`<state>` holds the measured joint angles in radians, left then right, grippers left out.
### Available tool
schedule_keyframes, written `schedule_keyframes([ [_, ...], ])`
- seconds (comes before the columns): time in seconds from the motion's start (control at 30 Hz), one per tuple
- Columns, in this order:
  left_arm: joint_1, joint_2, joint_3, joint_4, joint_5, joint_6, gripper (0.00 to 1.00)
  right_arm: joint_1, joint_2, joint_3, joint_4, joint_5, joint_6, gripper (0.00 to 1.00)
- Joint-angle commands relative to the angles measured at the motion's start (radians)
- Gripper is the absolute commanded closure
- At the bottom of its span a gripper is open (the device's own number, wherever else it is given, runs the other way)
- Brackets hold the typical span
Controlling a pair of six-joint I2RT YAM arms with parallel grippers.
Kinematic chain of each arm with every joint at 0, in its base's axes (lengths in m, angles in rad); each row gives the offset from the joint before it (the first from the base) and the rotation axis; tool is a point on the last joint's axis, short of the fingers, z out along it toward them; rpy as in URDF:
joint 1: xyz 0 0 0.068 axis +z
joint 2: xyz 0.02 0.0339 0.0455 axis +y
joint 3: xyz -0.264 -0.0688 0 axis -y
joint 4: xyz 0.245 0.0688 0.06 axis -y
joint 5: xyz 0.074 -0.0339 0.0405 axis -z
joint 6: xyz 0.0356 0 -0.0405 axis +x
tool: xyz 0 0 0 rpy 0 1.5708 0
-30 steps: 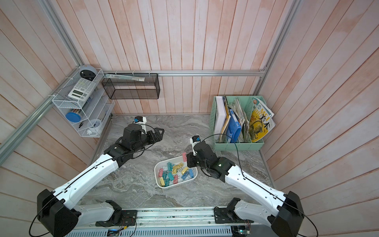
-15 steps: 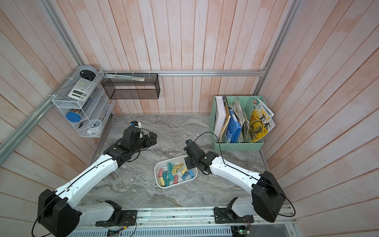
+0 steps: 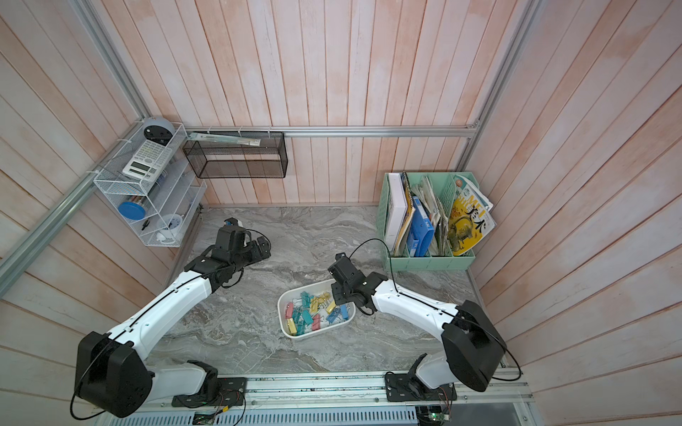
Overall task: Put the binder clips in the storage box
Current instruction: Place the binder clip in the storage box, then pick up the binder clip at the center of the board.
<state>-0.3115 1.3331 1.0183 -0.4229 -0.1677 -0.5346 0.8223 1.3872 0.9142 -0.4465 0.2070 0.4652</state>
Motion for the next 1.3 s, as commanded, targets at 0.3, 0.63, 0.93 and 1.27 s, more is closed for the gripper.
schedule_keyframes([
  [0.3,0.197,0.383,0.289,-0.176,-0.158,0.12,0.0,0.006,-0.491,-0.204,0.225,-0.013,0.076,0.4],
  [0.63,0.221,0.758,0.617,-0.167,-0.364,0.355,0.13,0.006,-0.548,-0.222,0.255,-0.095,0.079,0.16],
  [0.93,0.223,0.935,0.756,-0.181,-0.363,0.435,0.35,0.005,-0.486,-0.186,0.262,-0.091,0.06,0.12],
  [1.27,0.227,0.917,0.756,-0.207,-0.26,0.357,1.0,0.0,-0.497,-0.191,0.235,-0.062,0.084,0.07],
])
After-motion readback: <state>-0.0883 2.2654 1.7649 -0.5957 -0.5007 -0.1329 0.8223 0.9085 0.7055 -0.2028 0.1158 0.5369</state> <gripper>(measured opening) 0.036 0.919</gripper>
